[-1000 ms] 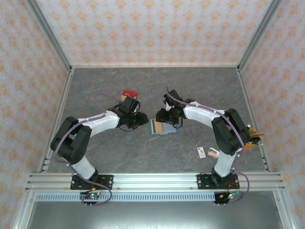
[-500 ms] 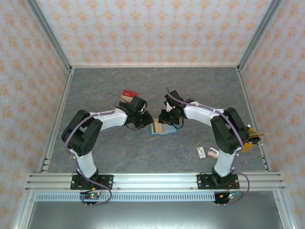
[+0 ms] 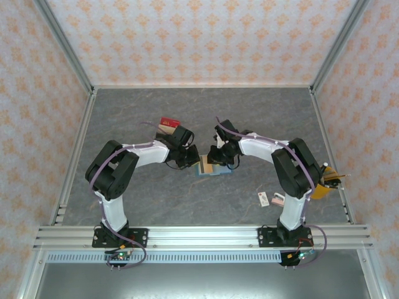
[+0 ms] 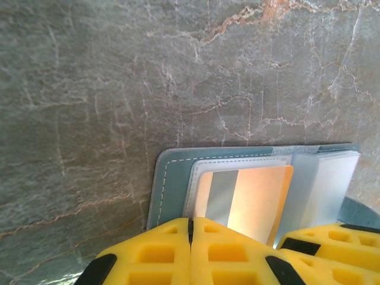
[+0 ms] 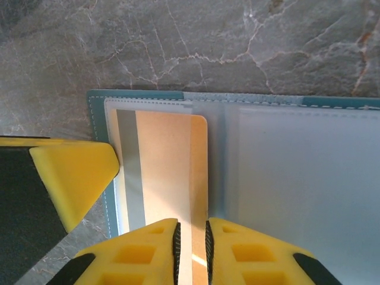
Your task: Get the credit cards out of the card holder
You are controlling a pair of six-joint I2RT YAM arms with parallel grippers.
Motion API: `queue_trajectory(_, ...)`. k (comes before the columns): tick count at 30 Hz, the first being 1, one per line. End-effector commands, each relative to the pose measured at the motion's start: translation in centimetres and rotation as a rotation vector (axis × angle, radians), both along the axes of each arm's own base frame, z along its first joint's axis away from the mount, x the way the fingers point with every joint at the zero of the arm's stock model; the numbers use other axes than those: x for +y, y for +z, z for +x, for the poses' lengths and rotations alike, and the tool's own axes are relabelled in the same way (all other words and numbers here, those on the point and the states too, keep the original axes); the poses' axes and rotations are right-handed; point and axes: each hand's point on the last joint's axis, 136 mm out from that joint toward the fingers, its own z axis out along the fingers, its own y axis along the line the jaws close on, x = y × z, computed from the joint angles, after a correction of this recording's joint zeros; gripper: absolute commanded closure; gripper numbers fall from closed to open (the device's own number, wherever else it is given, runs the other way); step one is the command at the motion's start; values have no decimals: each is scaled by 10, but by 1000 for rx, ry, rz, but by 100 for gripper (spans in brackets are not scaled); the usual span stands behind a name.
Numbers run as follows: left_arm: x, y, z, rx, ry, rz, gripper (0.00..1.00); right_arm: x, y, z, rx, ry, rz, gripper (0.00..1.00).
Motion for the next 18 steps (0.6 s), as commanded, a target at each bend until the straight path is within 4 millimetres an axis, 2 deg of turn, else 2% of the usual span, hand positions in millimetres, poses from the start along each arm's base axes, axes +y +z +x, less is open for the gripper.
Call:
queue_trajectory(1, 23, -37, -20, 95, 49, 112, 95, -8, -15, -6, 41, 1, -19, 78)
queue_trajectory(6, 33, -45, -27, 106, 57, 149, 96, -12, -22, -8, 52, -2, -21, 78)
queue_trajectory(13, 34, -51, -30, 117, 62, 144, 98, 0, -20, -11, 72, 19, 74, 79)
queue_trajectory(14, 36, -61, -34, 141, 61, 159, 98, 0, -20, -11, 73, 18, 81, 79)
queue_trajectory(18, 37, -65, -36, 149, 63, 162, 98, 2, -17, -9, 73, 17, 119, 79)
